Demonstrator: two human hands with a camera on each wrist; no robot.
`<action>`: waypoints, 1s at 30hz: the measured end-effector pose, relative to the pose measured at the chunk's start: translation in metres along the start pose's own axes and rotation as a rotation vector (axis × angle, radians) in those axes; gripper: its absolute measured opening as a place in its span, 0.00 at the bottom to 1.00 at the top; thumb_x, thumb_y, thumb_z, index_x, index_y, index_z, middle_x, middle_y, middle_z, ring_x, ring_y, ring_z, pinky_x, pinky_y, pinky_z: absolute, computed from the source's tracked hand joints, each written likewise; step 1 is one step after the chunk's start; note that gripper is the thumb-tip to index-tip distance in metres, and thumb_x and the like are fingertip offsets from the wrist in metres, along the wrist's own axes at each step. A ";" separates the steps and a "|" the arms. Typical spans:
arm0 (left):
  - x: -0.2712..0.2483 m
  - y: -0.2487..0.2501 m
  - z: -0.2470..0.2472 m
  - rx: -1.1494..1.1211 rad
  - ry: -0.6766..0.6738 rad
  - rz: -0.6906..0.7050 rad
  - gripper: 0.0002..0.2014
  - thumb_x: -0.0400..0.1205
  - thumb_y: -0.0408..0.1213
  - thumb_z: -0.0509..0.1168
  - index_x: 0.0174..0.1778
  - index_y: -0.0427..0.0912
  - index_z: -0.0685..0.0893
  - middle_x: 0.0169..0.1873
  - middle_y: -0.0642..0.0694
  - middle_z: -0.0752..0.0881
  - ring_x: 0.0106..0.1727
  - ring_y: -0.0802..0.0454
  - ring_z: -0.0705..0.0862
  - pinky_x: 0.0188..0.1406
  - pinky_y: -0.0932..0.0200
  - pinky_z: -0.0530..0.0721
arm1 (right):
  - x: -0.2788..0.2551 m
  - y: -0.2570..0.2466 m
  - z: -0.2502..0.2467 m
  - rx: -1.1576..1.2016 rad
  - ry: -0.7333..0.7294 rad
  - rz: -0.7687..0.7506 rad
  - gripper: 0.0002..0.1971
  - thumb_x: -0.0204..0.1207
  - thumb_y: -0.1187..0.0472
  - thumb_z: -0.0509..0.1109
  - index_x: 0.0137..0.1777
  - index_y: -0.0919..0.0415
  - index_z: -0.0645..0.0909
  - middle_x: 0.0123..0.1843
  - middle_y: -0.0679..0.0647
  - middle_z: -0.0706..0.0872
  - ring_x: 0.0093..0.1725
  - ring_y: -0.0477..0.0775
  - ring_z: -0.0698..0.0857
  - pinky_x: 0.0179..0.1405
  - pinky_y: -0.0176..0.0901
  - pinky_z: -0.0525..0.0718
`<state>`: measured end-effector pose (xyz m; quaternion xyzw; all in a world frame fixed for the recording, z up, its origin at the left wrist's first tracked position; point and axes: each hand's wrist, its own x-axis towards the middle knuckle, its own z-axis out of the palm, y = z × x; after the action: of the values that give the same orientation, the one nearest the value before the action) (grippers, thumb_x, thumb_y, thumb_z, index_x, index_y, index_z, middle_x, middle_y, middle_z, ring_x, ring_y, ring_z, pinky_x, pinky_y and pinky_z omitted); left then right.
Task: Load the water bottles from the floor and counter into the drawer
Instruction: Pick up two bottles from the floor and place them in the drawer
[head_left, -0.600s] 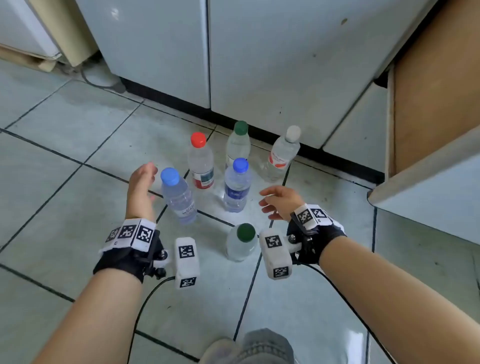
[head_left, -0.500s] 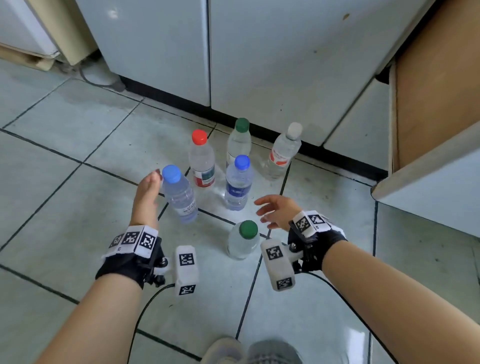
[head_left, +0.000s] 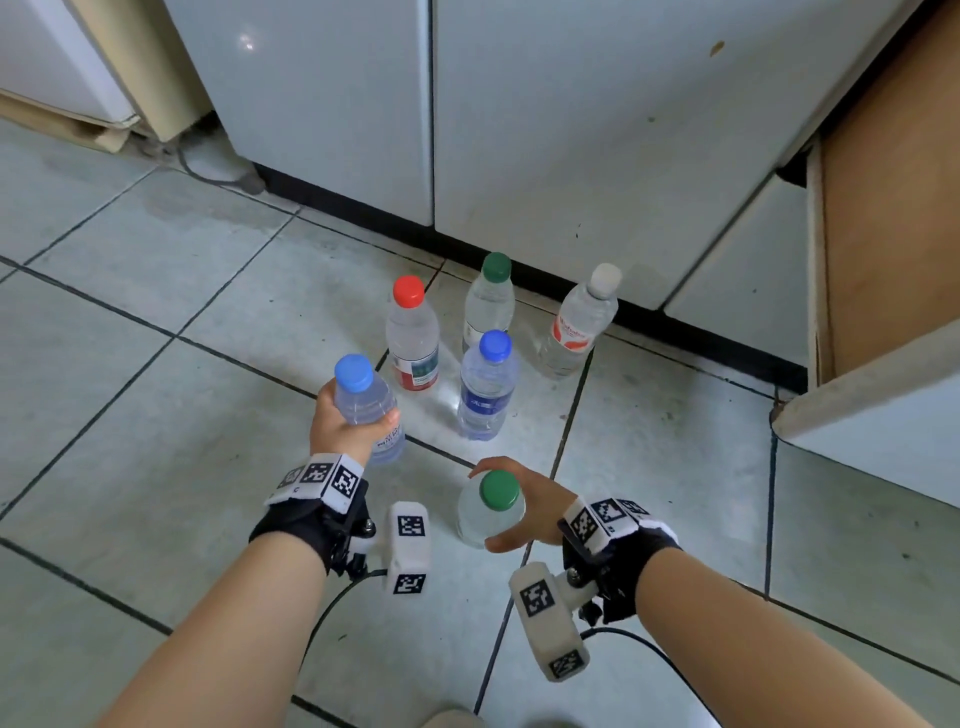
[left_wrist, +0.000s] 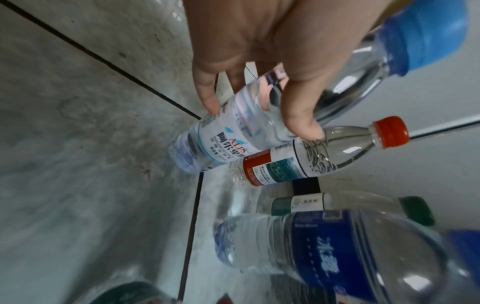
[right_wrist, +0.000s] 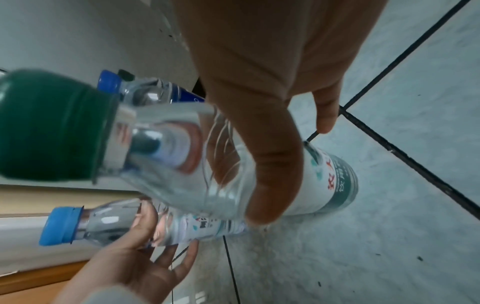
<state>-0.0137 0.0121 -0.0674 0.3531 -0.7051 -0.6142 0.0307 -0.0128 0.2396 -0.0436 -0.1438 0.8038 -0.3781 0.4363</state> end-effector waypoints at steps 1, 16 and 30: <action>-0.007 0.002 0.000 -0.006 0.007 0.001 0.32 0.65 0.26 0.77 0.66 0.33 0.75 0.62 0.34 0.83 0.62 0.38 0.83 0.68 0.42 0.78 | -0.004 -0.001 -0.003 0.026 0.008 -0.006 0.44 0.52 0.58 0.78 0.72 0.56 0.66 0.63 0.50 0.75 0.63 0.49 0.74 0.65 0.41 0.73; -0.169 0.250 -0.033 -0.101 -0.318 -0.057 0.24 0.61 0.29 0.76 0.47 0.52 0.78 0.45 0.48 0.85 0.47 0.55 0.85 0.48 0.60 0.81 | -0.179 -0.174 -0.089 0.653 0.175 -0.009 0.37 0.62 0.79 0.75 0.71 0.67 0.65 0.47 0.46 0.78 0.45 0.40 0.79 0.43 0.30 0.83; -0.267 0.544 0.002 -0.138 -0.550 0.077 0.20 0.72 0.21 0.69 0.58 0.39 0.77 0.44 0.50 0.85 0.36 0.71 0.86 0.40 0.74 0.82 | -0.394 -0.358 -0.274 0.799 0.360 -0.183 0.48 0.44 0.42 0.84 0.61 0.67 0.70 0.44 0.44 0.90 0.46 0.35 0.87 0.47 0.29 0.83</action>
<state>-0.0653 0.1543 0.5195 0.1432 -0.6564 -0.7318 -0.1146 -0.0425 0.3523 0.5436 0.0338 0.6418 -0.7148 0.2757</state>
